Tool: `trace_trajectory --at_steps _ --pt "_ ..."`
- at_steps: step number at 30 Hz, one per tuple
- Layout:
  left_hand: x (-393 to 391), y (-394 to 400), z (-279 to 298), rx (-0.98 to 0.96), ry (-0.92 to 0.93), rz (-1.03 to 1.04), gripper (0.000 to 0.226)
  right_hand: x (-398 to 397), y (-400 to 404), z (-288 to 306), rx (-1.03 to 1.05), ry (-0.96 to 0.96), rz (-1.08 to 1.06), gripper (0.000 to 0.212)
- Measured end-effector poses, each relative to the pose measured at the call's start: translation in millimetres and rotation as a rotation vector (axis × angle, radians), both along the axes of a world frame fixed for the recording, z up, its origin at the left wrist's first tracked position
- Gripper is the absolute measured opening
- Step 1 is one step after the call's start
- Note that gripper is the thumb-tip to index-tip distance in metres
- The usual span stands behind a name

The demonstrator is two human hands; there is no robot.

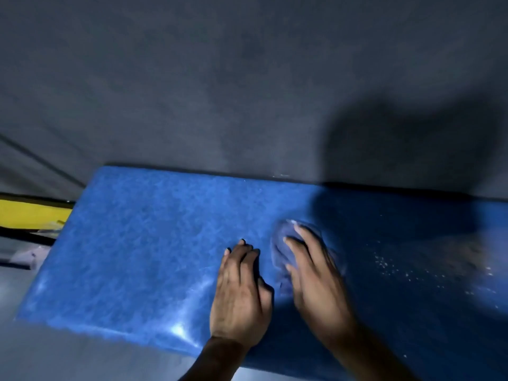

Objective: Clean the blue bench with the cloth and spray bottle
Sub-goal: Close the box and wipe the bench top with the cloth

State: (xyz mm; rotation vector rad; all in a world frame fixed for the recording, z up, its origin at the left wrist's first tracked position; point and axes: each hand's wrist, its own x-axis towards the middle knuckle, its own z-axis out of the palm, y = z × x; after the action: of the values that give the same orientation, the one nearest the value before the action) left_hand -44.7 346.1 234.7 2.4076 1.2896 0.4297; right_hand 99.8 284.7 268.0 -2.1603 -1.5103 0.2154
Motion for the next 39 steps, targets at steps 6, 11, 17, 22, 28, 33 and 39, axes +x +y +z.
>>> trace_trajectory --at_steps 6,11,17,22,28,33,39 --pt "-3 2 -6 0.027 -0.096 -0.006 0.05 8 123 7 0.004 0.006 0.318 0.056" --pt "-6 4 -10 0.023 -0.122 -0.029 0.047 7 169 -7 -0.255 -0.13 0.326 0.066" --pt "-10 4 -11 0.017 -0.117 -0.053 0.047 29 149 -10 -0.171 -0.208 0.258 0.047" --pt "-10 4 -9 -0.002 -0.128 -0.032 0.047 59 95 -16 -0.265 -0.254 0.106 0.049" --pt "-10 2 -7 -0.004 -0.1 -0.036 0.045 81 12 -14 -0.268 -0.346 -0.171 0.049" --pt "-10 3 -1 -0.026 -0.086 -0.027 0.046 60 -70 -2 -0.289 -0.297 -0.321 0.053" --pt "-4 -1 11 -0.021 0.01 -0.042 0.047 -1 -156 -3 0.016 -0.299 -0.226 0.048"
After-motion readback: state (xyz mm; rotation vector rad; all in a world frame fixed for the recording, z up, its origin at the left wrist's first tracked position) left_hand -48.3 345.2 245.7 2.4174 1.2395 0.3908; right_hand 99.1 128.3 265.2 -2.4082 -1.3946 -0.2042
